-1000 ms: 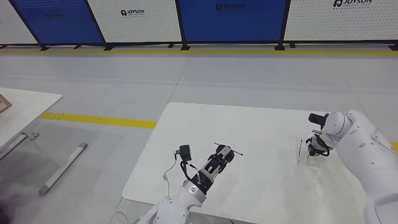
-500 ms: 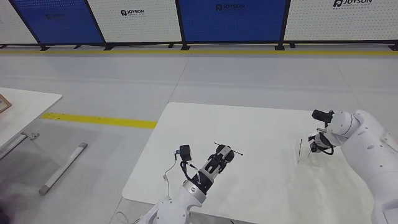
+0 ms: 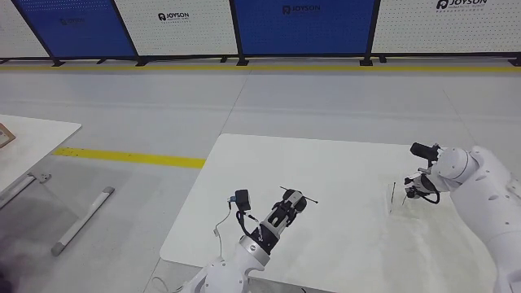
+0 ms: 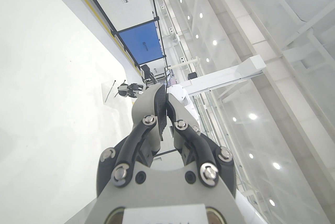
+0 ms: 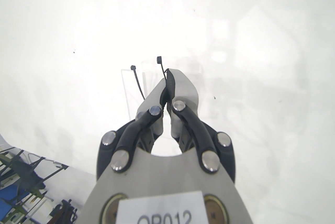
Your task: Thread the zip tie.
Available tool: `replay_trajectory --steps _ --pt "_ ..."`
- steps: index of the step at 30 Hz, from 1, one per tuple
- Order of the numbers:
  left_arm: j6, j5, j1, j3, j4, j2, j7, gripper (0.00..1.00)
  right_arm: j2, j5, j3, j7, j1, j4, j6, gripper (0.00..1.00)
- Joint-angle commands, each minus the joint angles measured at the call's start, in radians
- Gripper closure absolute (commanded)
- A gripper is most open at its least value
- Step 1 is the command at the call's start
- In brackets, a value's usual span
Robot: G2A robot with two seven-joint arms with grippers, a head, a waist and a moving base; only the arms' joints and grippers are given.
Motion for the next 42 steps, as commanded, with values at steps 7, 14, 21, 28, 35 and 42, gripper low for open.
replay_trajectory --steps 7,14,21,28,35,42 --pt "0.000 0.000 0.000 0.000 0.000 0.000 0.000 1.00 0.011 0.005 0.019 -0.047 -0.017 -0.015 -0.010 1.00" --pt "0.000 0.000 0.000 0.000 0.000 0.000 0.000 1.00 0.070 -0.002 0.097 -0.075 -0.057 -0.109 -0.038 1.00" --pt "0.000 0.000 0.000 0.000 0.000 0.000 0.000 1.00 0.165 -0.022 0.254 -0.081 -0.222 -0.417 -0.010 1.00" --pt "0.000 0.000 0.000 0.000 0.000 0.000 0.000 1.00 0.260 0.053 0.556 -0.110 -0.587 -0.889 -0.060 1.00" --pt "0.000 0.000 0.000 0.000 0.000 0.000 0.000 1.00 0.260 0.053 0.556 -0.110 -0.587 -0.889 -0.060 1.00" --pt "0.000 0.000 0.000 0.000 0.000 0.000 0.000 1.00 0.260 0.053 0.556 -0.110 -0.587 -0.889 -0.060 1.00"
